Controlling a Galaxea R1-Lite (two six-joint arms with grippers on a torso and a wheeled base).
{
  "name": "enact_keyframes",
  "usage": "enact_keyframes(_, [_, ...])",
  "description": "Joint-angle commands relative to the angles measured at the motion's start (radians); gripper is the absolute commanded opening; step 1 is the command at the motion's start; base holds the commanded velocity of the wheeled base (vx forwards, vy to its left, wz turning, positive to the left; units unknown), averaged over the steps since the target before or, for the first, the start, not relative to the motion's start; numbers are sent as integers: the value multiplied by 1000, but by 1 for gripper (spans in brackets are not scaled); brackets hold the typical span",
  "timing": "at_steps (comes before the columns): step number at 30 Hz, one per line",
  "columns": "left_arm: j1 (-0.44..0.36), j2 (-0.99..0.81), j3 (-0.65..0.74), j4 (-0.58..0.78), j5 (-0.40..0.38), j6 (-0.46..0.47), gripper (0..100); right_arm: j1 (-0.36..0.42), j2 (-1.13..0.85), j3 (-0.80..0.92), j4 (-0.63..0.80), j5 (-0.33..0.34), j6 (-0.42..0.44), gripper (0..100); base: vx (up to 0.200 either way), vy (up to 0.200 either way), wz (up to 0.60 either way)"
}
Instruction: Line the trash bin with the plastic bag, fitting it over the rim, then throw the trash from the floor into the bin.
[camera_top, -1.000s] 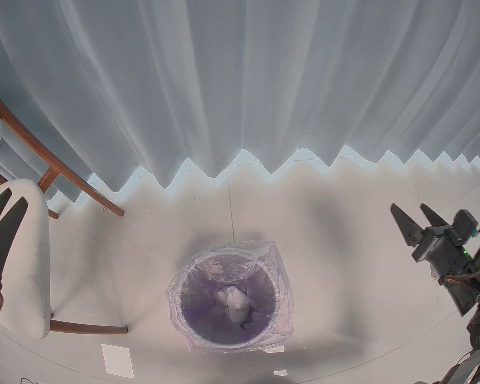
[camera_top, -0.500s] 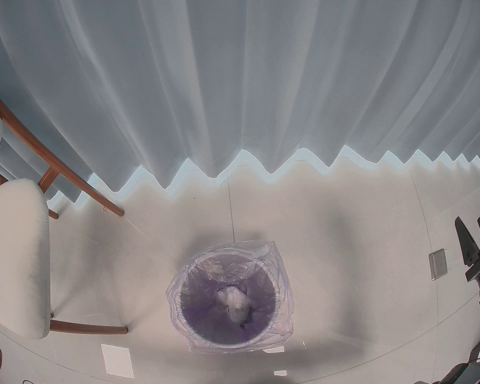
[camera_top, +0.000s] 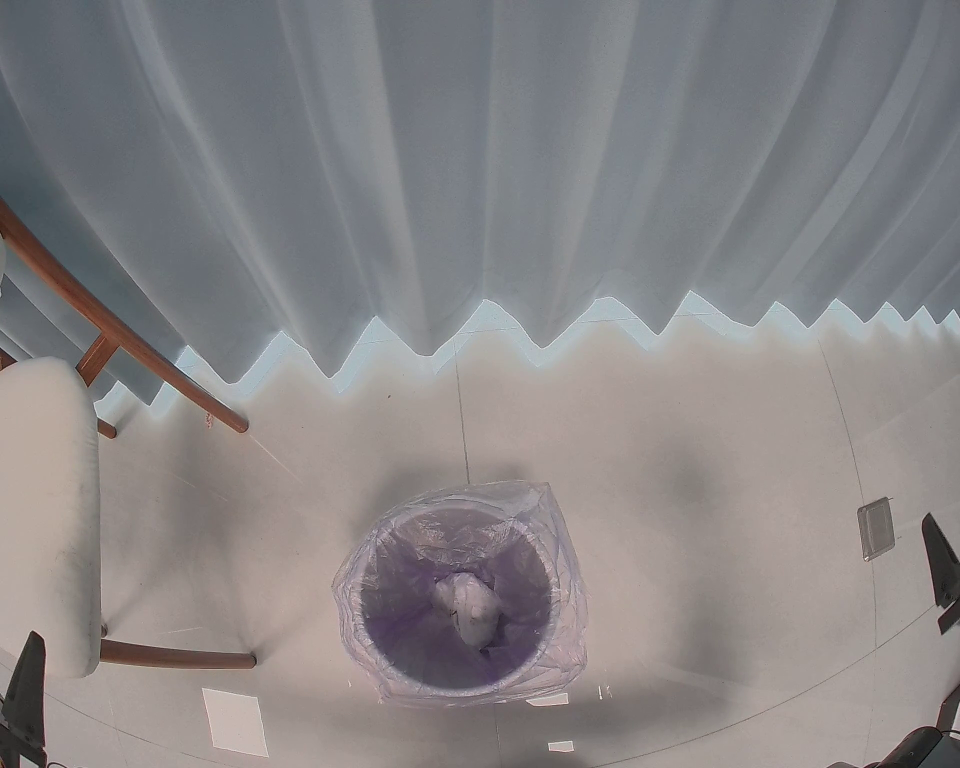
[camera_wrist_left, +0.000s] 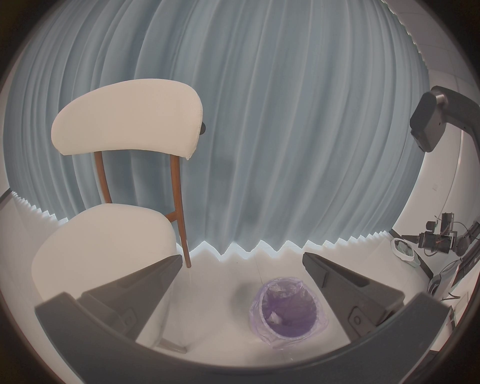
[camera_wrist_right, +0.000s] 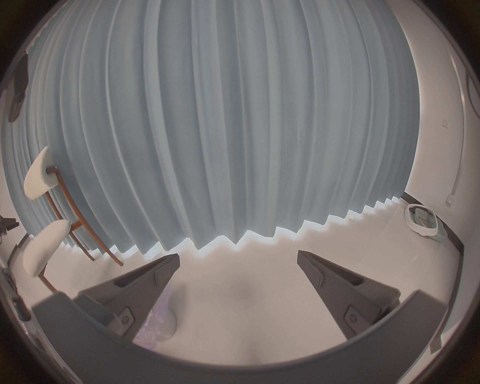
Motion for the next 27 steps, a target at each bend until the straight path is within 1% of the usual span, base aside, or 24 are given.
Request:
enact_keyframes(1, [9, -46, 17, 22, -2, 1, 100, -2, -172, -29, 131, 12, -17, 100, 0, 0, 0])
enact_keyframes(3, [9, -46, 42, 22, -2, 9, 100, -1, -251, -33, 261, 14, -54, 100, 0, 0, 0])
enact_keyframes(4, [9, -46, 48, 22, -2, 12, 100, -1, -266, -32, 287, 14, -59, 100, 0, 0, 0])
enact_keyframes(5, [9, -46, 86, 21, 0, 32, 100, -1, -326, -26, 381, 15, -74, 100, 0, 0, 0])
enact_keyframes(7, [9, -46, 174, 11, 3, 73, 100, -1, -404, -12, 499, 27, -83, 100, 0, 0, 0])
enact_keyframes(8, [9, -46, 174, 11, 3, 73, 100, -1, -404, -12, 499, 27, -83, 100, 0, 0, 0])
enact_keyframes(9, [12, -44, 283, -15, -10, 154, 100, -1, -462, 39, 577, 46, -77, 100, 0, 0, 0])
enact_keyframes(10, [9, -44, 283, -35, -20, 179, 100, -1, -455, 45, 576, 47, -76, 100, 0, 0, 0])
enact_keyframes(11, [12, -47, 280, -47, -49, 196, 100, -1, -449, 45, 557, 50, -56, 100, 0, 0, 0])
enact_keyframes(12, [12, -47, 280, -47, -49, 196, 100, -1, -449, 45, 557, 50, -56, 100, 0, 0, 0])
enact_keyframes(13, [14, -49, 283, -42, -76, 206, 100, -1, -447, 48, 539, 50, -23, 100, 0, 0, 0])
enact_keyframes(14, [14, -49, 281, -42, -76, 199, 100, -1, -447, 48, 540, 50, -4, 100, 0, 0, 0])
enact_keyframes(17, [14, -47, 281, -44, -68, 182, 100, -11, -447, 48, 540, 50, -2, 100, 0, 0, 0])
enact_keyframes(21, [37, -74, 281, -44, -28, 168, 100, -62, -445, 48, 543, 50, -11, 100, 0, 0, 0])
enact_keyframes(22, [55, -121, 283, -42, 7, 170, 100, -102, -447, 45, 553, 50, -20, 100, 0, 0, 0])
enact_keyframes(23, [55, -121, 283, -42, 30, 174, 100, -122, -449, 43, 557, 52, -28, 100, 0, 0, 0])
enact_keyframes(24, [56, -121, 283, -42, 59, 179, 100, -136, -452, 45, 556, 55, -34, 100, 0, 0, 0])
enact_keyframes(25, [56, -121, 283, -42, 67, 182, 100, -142, -458, 45, 556, 60, -36, 100, 0, 0, 0])
enact_keyframes(26, [56, -121, 283, -42, 70, 180, 100, -153, -481, 46, 557, 89, -31, 100, 0, 0, 0])
enact_keyframes(27, [55, -121, 283, -47, 72, 171, 100, -188, -541, 48, 583, 139, -40, 100, 0, 0, 0])
